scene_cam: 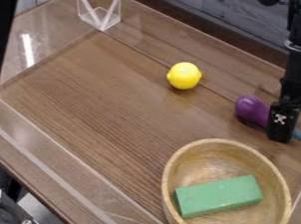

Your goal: Remove the purple eggplant from inside the brown bowl and put it on the table

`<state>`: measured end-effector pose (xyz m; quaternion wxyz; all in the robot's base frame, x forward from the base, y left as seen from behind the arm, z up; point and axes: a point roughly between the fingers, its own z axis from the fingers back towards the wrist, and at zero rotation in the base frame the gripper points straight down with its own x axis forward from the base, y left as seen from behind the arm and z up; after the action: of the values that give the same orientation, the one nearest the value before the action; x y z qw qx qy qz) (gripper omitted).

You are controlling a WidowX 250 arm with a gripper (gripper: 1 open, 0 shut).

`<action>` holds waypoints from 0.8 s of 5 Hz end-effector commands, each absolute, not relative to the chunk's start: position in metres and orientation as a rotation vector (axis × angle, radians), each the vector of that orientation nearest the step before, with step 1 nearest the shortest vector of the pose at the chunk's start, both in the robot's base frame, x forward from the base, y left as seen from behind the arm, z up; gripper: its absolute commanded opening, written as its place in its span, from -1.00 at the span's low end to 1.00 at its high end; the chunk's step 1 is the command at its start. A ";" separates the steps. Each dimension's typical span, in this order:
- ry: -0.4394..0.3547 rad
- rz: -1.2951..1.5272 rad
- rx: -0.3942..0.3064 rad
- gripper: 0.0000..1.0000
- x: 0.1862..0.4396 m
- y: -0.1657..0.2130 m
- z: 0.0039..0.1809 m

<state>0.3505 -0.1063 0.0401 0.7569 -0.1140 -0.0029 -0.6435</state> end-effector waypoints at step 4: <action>-0.023 -1.293 -0.226 1.00 0.370 -0.080 0.011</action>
<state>0.3538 -0.1031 0.0385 0.7691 -0.1158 -0.0033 -0.6285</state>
